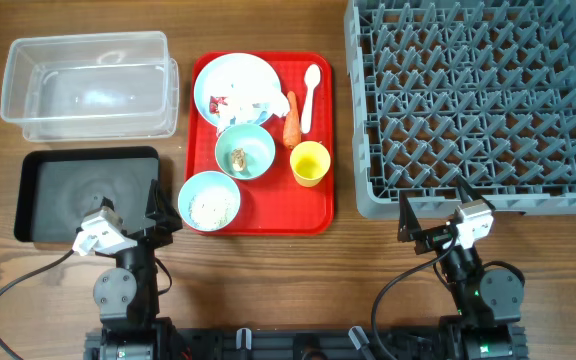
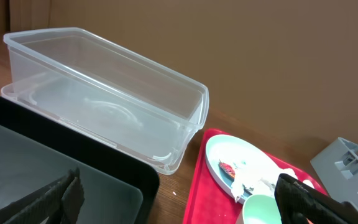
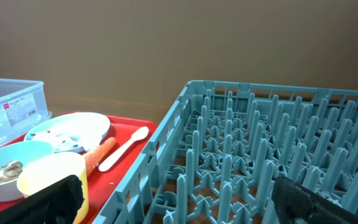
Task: Sort waste into correct bins and load items into the dishwasher rack
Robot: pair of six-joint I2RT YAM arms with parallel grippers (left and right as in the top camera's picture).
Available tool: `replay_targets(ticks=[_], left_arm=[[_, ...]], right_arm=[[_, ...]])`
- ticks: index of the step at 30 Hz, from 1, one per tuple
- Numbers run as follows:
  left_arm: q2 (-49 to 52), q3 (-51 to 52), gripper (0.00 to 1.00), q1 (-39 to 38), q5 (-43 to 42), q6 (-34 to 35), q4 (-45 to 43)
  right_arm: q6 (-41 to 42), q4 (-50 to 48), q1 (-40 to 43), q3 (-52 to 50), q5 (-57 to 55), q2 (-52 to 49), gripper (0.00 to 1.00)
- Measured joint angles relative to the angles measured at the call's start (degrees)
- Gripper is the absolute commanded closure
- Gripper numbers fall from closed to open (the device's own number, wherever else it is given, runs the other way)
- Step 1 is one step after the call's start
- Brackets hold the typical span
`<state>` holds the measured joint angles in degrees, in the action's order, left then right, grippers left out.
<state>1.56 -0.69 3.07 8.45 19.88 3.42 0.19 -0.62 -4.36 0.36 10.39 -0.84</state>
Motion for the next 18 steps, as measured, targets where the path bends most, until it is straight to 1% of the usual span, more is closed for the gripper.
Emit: replay_targets(ticks=[3, 7, 10, 13, 15, 18], left_arm=[[0.0, 0.0, 0.0, 0.0, 0.0, 0.0, 0.0], [0.0, 0.0, 0.0, 0.0, -0.02, 0.0, 0.0], [0.02, 0.0, 0.0, 0.0, -0.57, 0.02, -0.15], [0.17, 0.04, 0.0, 0.0, -4.85, 0.0, -2.69], [0.26, -0.07, 0.0, 0.0, -9.4, 0.0, -3.65], [1.25, -1.95, 0.0, 0.0, -12.74, -0.02, -2.03]], right_arm=[[-0.7, -0.68, 0.0, 0.0, -0.35, 0.0, 0.0], [-3.76, -1.22, 0.0, 0.0, -0.44, 0.0, 0.0], [-3.85, -6.16, 0.0, -0.02, 0.07, 0.0, 0.0], [-2.23, -14.91, 0.0, 0.0, 1.84, -0.04, 0.0], [-1.01, -15.76, 0.0, 0.33, 3.78, -0.07, 0.0], [-0.2, -15.08, -0.02, 3.15, 6.62, -2.75, 0.0]])
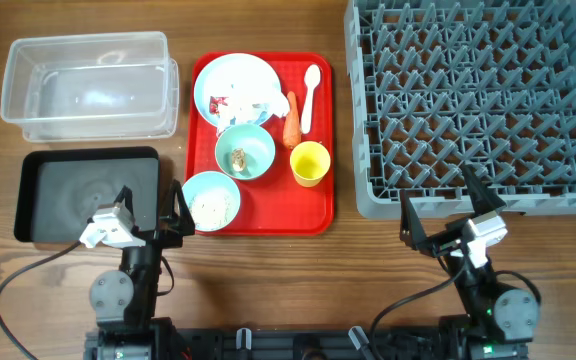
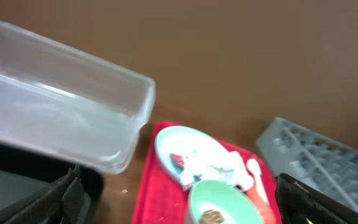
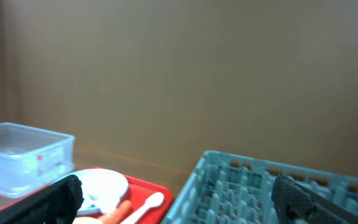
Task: Sort waste into correct bins and load items into the dishwasher rack
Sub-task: 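Reach the left gripper to the white plate and grasp the crumpled tissue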
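On the red tray sit a plate with scraps, a green bowl, a light-blue bowl of rice, a yellow cup, a carrot and a white spoon. My left gripper is open and empty, low at the black tray's right end, facing the plate and green bowl. My right gripper is open and empty just in front of the grey dishwasher rack.
A clear plastic bin stands at the back left, and a black tray lies in front of it. The rack fills the right half of the table. Bare wood lies along the front edge between the two arms.
Both wrist cameras have shifted. The left view has swung right, from the clear bin toward the red tray. The right view has tipped upward, showing less of the rack. Both grippers stay open.
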Robot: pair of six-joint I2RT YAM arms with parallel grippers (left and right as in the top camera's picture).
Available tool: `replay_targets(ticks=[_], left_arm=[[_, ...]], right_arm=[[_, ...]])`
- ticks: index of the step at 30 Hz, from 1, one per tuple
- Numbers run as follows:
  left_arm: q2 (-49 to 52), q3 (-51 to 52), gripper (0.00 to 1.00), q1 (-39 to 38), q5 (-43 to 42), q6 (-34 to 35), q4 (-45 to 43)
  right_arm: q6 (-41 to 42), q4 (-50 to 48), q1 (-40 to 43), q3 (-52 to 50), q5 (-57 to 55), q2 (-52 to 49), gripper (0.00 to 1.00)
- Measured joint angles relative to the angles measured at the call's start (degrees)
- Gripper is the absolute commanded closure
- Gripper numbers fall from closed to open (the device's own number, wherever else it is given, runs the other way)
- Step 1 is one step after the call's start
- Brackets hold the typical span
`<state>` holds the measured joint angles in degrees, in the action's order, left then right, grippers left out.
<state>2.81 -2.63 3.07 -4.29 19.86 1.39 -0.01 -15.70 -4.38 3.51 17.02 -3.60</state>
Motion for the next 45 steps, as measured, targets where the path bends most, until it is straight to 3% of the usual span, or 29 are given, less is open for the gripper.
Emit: replay_targets(ticks=[6, 9, 17, 20, 22, 23, 28, 36, 39, 43, 45], left_arm=[[12.76, -19.45, 0.0, 0.0, -3.91, -2.58, 8.66], [24.11, -32.54, 0.0, 0.0, -4.76, -3.28, 14.86], [62.88, -71.23, 0.0, -3.82, -6.16, -5.73, 39.21], [79.62, -84.85, 0.0, -8.72, -6.08, -8.2, 47.41], [84.21, -87.6, 0.0, -9.94, -6.05, -8.66, 48.09], [91.65, -91.08, 0.0, -11.98, -6.08, -9.14, 47.32], [109.28, -92.85, 0.0, -15.32, -5.86, -9.64, 41.22], [122.29, -92.85, 0.01, -15.41, -4.31, -10.86, 35.26], [124.87, -92.85, 0.13, -15.41, -3.67, -11.17, 33.14], [126.01, -93.55, 0.75, -15.39, -3.02, -11.8, 31.87], [126.75, -93.92, 0.96, -15.34, -2.84, -12.04, 31.58]], right_arm=[[-0.04, 5.14, 0.02, 18.93, 5.73, -15.04, 0.0], [-0.7, 15.96, 0.02, 32.89, 8.7, -26.23, 0.0], [-1.66, 44.13, -0.04, 62.53, 11.82, -50.27, 0.0], [-2.89, 46.4, -0.04, 66.55, 13.38, -56.28, 0.0], [-3.06, 46.75, -0.04, 66.95, 14.14, -58.77, 0.0], [-3.04, 47.54, -0.04, 66.97, 14.47, -60.54, 0.0], [-1.09, 54.88, -0.04, 67.1, 14.91, -66.99, 0.0], [-0.66, 57.07, -0.04, 67.1, 14.91, -72.19, 0.01], [-0.63, 57.09, -0.04, 67.1, 14.91, -72.26, 0.0], [-0.63, 57.09, -0.04, 67.1, 14.91, -72.26, 0.0], [-0.63, 57.07, -0.04, 67.1, 14.91, -72.26, 0.01]])
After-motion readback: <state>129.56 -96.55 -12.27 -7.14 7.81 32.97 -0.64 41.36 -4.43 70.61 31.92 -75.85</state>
